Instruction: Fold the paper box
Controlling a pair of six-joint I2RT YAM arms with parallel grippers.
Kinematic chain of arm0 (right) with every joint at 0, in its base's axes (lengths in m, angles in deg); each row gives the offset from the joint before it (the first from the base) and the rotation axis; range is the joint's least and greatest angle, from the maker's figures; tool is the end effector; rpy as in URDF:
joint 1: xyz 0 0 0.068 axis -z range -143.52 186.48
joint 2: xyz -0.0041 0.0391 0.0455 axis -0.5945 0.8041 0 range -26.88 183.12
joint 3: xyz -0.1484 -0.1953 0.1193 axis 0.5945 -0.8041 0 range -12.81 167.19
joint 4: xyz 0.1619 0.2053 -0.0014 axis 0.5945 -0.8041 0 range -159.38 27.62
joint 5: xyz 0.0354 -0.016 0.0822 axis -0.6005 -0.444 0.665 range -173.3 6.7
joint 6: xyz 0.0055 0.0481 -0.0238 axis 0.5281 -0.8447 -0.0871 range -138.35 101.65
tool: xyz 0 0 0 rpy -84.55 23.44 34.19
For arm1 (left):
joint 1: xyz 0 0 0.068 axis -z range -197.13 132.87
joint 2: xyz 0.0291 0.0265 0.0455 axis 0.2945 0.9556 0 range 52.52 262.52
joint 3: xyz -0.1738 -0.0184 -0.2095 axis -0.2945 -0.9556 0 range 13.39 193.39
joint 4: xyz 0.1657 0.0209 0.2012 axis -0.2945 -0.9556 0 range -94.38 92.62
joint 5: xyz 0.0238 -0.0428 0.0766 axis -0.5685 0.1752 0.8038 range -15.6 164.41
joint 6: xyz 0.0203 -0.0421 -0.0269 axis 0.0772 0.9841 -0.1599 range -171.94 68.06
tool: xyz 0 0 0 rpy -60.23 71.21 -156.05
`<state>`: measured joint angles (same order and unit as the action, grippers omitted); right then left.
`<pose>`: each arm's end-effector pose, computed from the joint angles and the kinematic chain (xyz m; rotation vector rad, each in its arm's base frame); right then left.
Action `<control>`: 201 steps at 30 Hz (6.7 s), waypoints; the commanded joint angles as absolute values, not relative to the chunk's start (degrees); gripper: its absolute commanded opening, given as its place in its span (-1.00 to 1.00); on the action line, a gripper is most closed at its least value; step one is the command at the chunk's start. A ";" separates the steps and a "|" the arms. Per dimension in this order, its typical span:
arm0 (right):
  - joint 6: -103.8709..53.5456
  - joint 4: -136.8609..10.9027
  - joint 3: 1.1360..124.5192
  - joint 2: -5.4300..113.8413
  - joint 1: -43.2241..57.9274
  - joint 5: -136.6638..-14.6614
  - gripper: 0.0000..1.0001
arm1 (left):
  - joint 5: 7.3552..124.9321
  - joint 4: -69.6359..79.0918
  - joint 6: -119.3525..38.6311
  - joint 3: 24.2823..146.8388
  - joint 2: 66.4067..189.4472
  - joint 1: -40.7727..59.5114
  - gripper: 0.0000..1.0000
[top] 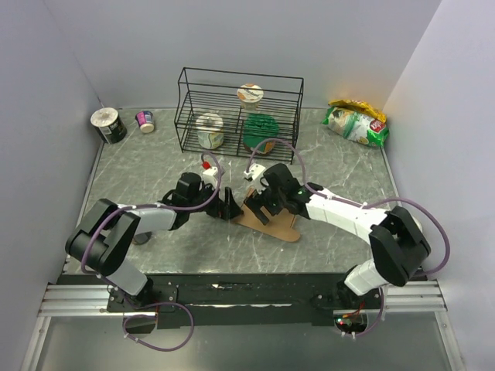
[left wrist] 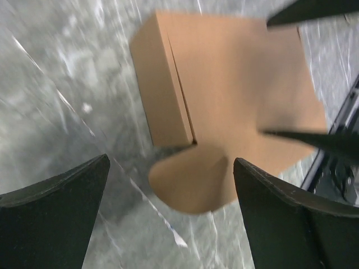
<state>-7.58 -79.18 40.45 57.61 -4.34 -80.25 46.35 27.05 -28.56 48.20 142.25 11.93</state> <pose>0.2322 0.2030 0.2190 -1.0796 2.1771 0.3043 0.2537 -0.1601 0.1580 0.4216 2.1752 -1.0456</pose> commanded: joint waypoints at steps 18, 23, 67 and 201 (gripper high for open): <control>3.36 -79.69 47.92 68.57 0.09 -74.87 0.99 | 43.38 31.72 -30.50 48.72 146.74 11.87 0.37; 3.10 -80.75 48.10 70.24 0.00 -76.01 0.99 | 47.50 31.36 -28.66 49.95 148.94 11.87 0.29; -4.72 -83.73 47.75 62.69 -2.54 -80.76 0.89 | 53.68 32.51 -32.16 42.13 122.39 11.88 0.93; -20.72 -94.28 70.16 83.26 10.01 -57.64 0.64 | 44.78 67.07 -13.08 36.95 143.52 24.09 0.92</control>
<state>-20.26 -92.91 69.58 88.13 8.47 -58.18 40.93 68.56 -10.86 37.84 150.63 24.17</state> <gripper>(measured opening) 0.818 0.971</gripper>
